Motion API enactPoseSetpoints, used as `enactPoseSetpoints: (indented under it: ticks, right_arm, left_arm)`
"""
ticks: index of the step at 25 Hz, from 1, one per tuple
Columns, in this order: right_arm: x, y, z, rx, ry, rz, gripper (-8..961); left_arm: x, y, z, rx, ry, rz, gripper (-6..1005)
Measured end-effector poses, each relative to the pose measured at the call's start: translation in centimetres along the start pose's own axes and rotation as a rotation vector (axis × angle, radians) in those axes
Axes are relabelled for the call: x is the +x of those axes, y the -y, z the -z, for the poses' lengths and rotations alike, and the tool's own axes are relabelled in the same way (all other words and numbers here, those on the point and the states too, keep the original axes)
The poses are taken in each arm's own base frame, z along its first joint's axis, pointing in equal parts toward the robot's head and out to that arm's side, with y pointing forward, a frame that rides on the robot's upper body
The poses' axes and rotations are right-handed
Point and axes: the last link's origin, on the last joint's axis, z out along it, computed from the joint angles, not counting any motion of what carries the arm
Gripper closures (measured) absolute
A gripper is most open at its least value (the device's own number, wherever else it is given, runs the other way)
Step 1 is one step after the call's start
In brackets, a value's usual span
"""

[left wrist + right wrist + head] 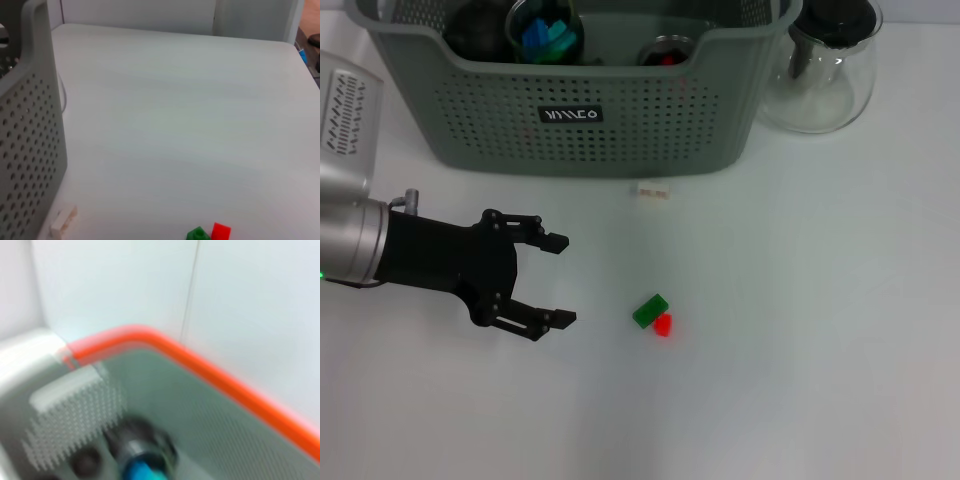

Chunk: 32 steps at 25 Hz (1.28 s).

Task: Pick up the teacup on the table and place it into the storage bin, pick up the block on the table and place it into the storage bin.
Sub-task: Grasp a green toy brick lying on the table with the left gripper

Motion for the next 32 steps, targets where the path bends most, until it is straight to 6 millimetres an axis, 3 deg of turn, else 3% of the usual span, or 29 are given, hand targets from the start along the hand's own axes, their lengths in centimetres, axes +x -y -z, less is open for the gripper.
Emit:
enactPoseSetpoints:
  ticks: [5,11,16,21,25,32]
  right_arm:
    - [1.4,-2.2,4.8,-0.191,0.190,0.018,114]
    - [7.5,-3.8,7.0,-0.466,0.167,0.017,115]
    - [13.9,-3.9,6.9,-0.582,-0.015,-0.057,116]
    - [19.0,-2.6,5.6,-0.582,-0.219,-0.207,117]
    - [20.8,-1.8,5.1,-0.535,-0.310,-0.273,117]
    - [20.7,-2.1,4.1,-0.531,-0.337,-0.289,118]
  left_arm:
    - [0.3,0.0,0.2,-0.007,-0.003,-0.001,115]
    - [1.1,-0.1,0.4,-0.031,0.003,-0.035,115]
    - [2.1,0.0,0.0,-0.070,0.067,-0.092,115]
    - [4.5,0.2,-0.9,-0.124,0.201,-0.213,115]
    - [6.3,0.7,-2.3,-0.174,0.302,-0.310,115]
    - [8.6,0.5,-5.7,-0.249,0.426,-0.485,115]
